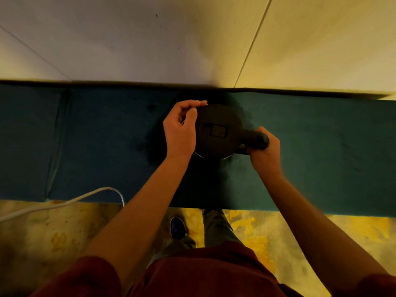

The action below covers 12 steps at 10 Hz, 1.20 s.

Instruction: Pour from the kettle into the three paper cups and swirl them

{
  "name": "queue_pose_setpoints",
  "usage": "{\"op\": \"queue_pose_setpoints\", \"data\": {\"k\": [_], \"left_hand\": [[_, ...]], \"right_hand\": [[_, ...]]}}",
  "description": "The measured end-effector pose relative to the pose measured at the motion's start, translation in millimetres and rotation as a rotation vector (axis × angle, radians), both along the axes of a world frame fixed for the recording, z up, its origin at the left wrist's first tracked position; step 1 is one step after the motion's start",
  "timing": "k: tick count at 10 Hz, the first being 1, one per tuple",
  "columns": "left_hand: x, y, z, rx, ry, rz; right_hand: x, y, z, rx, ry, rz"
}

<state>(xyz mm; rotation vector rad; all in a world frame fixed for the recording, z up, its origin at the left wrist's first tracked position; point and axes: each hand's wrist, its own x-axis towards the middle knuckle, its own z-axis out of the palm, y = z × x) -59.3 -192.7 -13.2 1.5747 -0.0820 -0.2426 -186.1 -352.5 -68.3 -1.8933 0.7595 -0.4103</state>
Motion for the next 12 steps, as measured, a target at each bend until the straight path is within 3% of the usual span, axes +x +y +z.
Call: {"op": "queue_pose_setpoints", "data": {"k": [3, 6, 8, 9, 10, 11, 12], "left_hand": [[0.9, 5.1, -7.1, 0.133, -0.057, -0.100], [-1.7, 7.5, -8.9, 0.206, -0.043, -0.070], [-6.1, 22.9, -27.1, 0.476, -0.014, -0.126], [-15.9, 21.7, -25.7, 0.601, 0.009, -0.206], [-5.5, 21.1, 16.0, 0.709, -0.053, -0.361], [9.3, 17.1, 49.1, 0.836, 0.051, -0.556], [9.5, 18.6, 95.3, 0.712, 0.012, -0.605]], "right_hand": [[13.1, -11.8, 0.4, -0.033, 0.128, 0.015], [8.9, -5.5, -0.2, -0.003, 0.111, 0.023], [-7.9, 0.0, -11.4, -0.069, 0.353, 0.149], [-15.0, -17.4, 5.7, -0.047, 0.520, 0.312], [-10.6, -30.4, 67.0, -0.084, 0.520, 0.456], [-4.2, -34.1, 111.7, -0.133, 0.486, 0.512], [-8.0, -23.9, 159.9, -0.186, 0.490, 0.490]]}}
